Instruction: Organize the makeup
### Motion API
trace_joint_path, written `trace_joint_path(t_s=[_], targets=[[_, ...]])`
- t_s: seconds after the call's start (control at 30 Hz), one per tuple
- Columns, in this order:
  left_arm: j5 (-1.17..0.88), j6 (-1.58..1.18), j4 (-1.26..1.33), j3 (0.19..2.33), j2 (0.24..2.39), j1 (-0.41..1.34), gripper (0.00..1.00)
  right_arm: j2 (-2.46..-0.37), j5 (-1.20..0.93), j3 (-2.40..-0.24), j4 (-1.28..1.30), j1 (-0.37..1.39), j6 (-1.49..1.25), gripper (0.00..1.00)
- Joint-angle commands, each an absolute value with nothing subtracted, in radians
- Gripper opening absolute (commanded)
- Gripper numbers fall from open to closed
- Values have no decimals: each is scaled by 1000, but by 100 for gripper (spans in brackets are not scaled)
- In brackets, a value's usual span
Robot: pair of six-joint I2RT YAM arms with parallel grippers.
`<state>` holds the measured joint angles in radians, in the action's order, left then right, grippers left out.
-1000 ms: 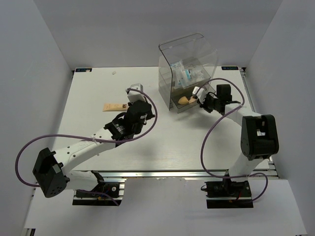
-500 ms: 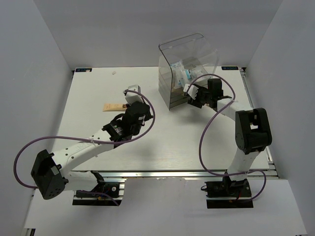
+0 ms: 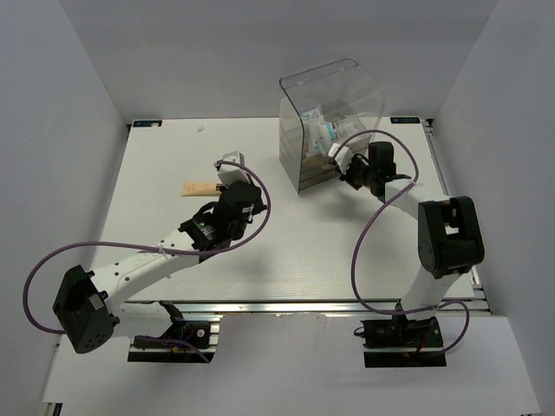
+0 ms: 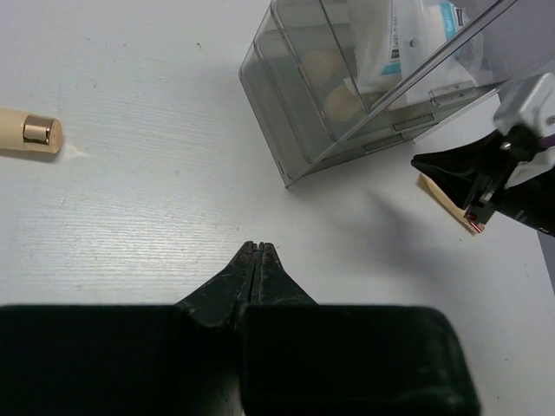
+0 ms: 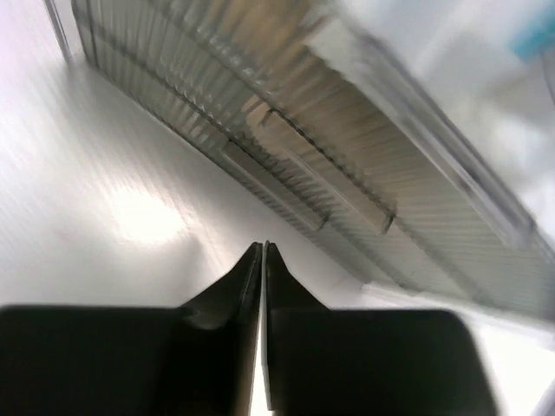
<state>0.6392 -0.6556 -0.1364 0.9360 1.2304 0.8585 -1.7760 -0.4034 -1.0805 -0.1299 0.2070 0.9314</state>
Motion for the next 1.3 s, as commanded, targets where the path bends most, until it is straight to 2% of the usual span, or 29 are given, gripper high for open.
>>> trace_joint_path(t_s=[0.0,0.2,0.27,0.3,0.4,0.43,0.53,0.7,1.27], targets=[[647,-672,-133,920,1186,850,8,-1680,-391,-1037,-236,201,560,1],[638,-695,-132,913,1178,841,5,-1638,-355,-921,-293,184,25,0],[632,-715,-123,907,1170,831,5,-1660,-321,-913,-269,178,-232,8],[627,-725,-121,897,1158,828,5,-1670,-357,-916,-256,172,-306,17],[617,-767,-114,879,1138,810,6,-1716,-477,-920,-291,156,-555,32],[615,-776,-112,867,1125,804,7,-1726,-491,-926,-302,156,-598,43],[614,-813,-117,844,1098,796,10,-1775,-544,-959,-360,150,-721,51],[614,-851,-123,822,1083,792,18,-1870,-598,-994,-414,133,-891,52],[558,-842,-143,865,1164,778,19,-2008,-580,-1068,-577,80,-980,47]])
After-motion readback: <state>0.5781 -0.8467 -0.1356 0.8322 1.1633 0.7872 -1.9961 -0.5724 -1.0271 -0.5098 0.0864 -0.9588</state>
